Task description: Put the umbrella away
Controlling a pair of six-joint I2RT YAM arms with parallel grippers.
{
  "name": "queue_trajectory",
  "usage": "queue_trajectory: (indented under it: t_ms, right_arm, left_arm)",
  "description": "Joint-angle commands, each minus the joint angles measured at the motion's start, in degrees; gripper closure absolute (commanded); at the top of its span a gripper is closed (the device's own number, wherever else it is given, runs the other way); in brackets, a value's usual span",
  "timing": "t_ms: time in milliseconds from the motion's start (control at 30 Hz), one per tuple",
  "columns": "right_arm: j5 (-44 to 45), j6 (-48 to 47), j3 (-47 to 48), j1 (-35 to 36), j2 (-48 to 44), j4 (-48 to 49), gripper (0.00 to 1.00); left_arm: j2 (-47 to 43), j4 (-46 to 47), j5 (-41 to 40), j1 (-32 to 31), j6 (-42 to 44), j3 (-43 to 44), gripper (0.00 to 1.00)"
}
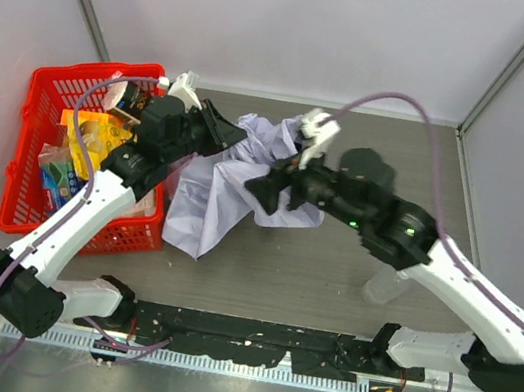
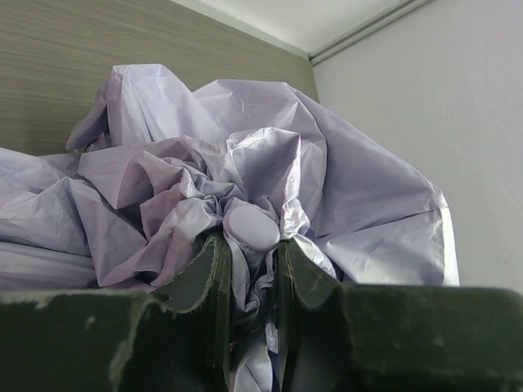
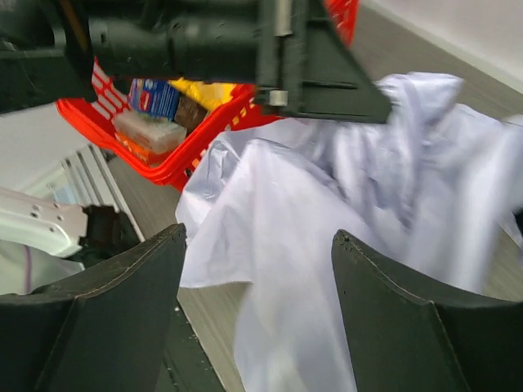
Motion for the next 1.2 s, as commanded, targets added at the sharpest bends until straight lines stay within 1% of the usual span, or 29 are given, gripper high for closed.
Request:
queue_trajectory:
  t_ms: [0,33,67,100,133,200,233,267,300,333,367,400,433,500,567,633,667,700,733,767,800,833,867,900,933,1000,1067,1100,1167]
  right_arm:
    - [8.2,-8.4,3.7,6.8,8.3,6.3,0.23]
    - [10.2,-10.2,5.0,7.6,11.3,6.2,0.23]
    - [14.2,-10.9,5.4,9.0,12.7,6.0,0.23]
    - [16.3,-14.4,5.8,9.8,14.9,5.9,0.23]
    - [20.3,-15.4,5.8,11.3,15.5,6.0,0.23]
    - [23.3,-17.4,3.6,12.2,16.2,7.8,0.23]
    - [24.9,-17.1,1.3,12.2,16.0,10.2,0.26]
    - [29.8,-17.0,0.2,12.2,15.9,11.3,0.28]
    - [33.6,-16.6,-0.8,12.0,16.2,12.6,0.39]
    - [34.4,-15.8,-1.0,11.2,16.4,12.8,0.46]
    - [33.5,-15.2,-1.0,10.4,16.5,12.7,0.56]
    - [32.6,-13.9,-1.0,8.7,16.7,12.6,0.60]
    - [29.4,-12.7,-1.2,7.7,16.6,12.6,0.69]
    - [25.2,-9.7,-0.9,3.2,17.0,11.9,0.75]
    - [24.3,-7.9,-0.3,1.9,17.5,10.6,0.76]
    - [21.6,-6.0,0.6,0.7,17.8,8.6,0.73]
    - [20.7,-5.4,2.0,0.8,17.8,5.9,0.65]
    - [18.1,-4.9,2.9,0.9,17.6,4.5,0.60]
    - [16.4,-4.1,4.1,1.0,16.4,1.2,0.51]
    - [12.3,-3.9,4.0,1.6,15.1,0.1,0.47]
    - [10.6,-4.1,3.3,2.2,11.9,-1.7,0.39]
    - [7.5,-4.3,3.0,2.8,10.5,-2.4,0.34]
    - [6.7,-3.8,3.0,2.9,7.2,-4.3,0.28]
    - [6.9,-3.7,3.0,2.8,5.5,-5.1,0.27]
    - [6.9,-3.8,2.0,2.8,1.7,-5.7,0.23]
    - [6.3,-5.2,0.6,2.3,-3.0,-6.9,0.18]
    - [7.0,-6.2,0.2,0.1,-5.3,-8.9,0.18]
    - [7.4,-6.9,0.1,-2.0,-5.6,-9.5,0.18]
    - [2.5,-8.2,-0.5,-7.6,-6.1,-10.1,0.17]
  left_arm:
    - [0.4,-2.1,-4.7,-1.0,-1.1,4.5,1.00]
    - [0.4,-2.2,-4.4,-1.2,-1.4,4.5,1.00]
    - [0.5,-2.4,-4.5,-1.4,-1.9,4.4,1.00]
    - [0.5,-2.8,-4.5,-1.5,-2.5,4.4,1.00]
    - [0.4,-2.8,-4.2,-1.5,-2.7,4.3,1.00]
    - [-0.3,-3.0,-4.0,-1.5,-2.8,4.0,1.00]
    - [-1.0,-2.3,-3.4,-1.6,-2.5,3.6,1.00]
    - [-1.7,-1.0,-2.9,-1.5,-2.4,2.6,1.00]
    - [-2.6,0.4,-2.2,-1.5,-2.3,1.6,1.00]
    - [-3.6,2.8,-1.4,-1.5,-2.2,0.1,1.00]
    - [-4.6,6.1,0.1,-1.5,-2.1,-2.1,1.00]
    - [-5.7,9.8,1.6,-1.5,-2.4,-3.9,1.00]
    - [-6.1,12.9,3.4,-1.5,-2.6,-5.4,1.00]
    - [-6.7,16.6,6.9,-1.5,-2.9,-7.4,1.00]
    - [-7.2,17.5,8.3,-1.5,-3.1,-8.4,1.00]
    - [-7.9,18.2,8.5,-1.5,-2.9,-9.8,1.00]
    - [-8.1,18.5,8.3,-1.5,-2.8,-10.1,1.00]
    - [-8.1,17.5,7.6,-1.5,-2.5,-10.1,1.00]
    - [-8.0,16.7,6.9,-1.5,-2.1,-9.9,1.00]
    - [-7.6,15.8,6.5,-1.5,-1.7,-9.3,1.00]
    - [-7.1,14.4,6.2,-1.5,-0.8,-8.4,1.00]
    - [-6.6,13.6,6.1,-1.4,0.1,-7.7,1.00]
    - [-6.0,13.1,6.0,-1.5,1.0,-7.4,1.00]
    - [-5.4,13.1,5.4,-1.5,1.5,-7.2,1.00]
    - [-5.0,13.0,5.6,-1.5,2.0,-6.8,1.00]
    - [-4.4,14.0,7.0,-1.5,3.2,-6.4,1.00]
    - [-4.0,14.7,8.5,-1.5,4.4,-6.1,1.00]
    - [-3.8,15.1,9.4,-1.5,5.0,-6.0,1.00]
    - [-3.8,15.5,12.4,-1.5,6.1,-5.5,1.00]
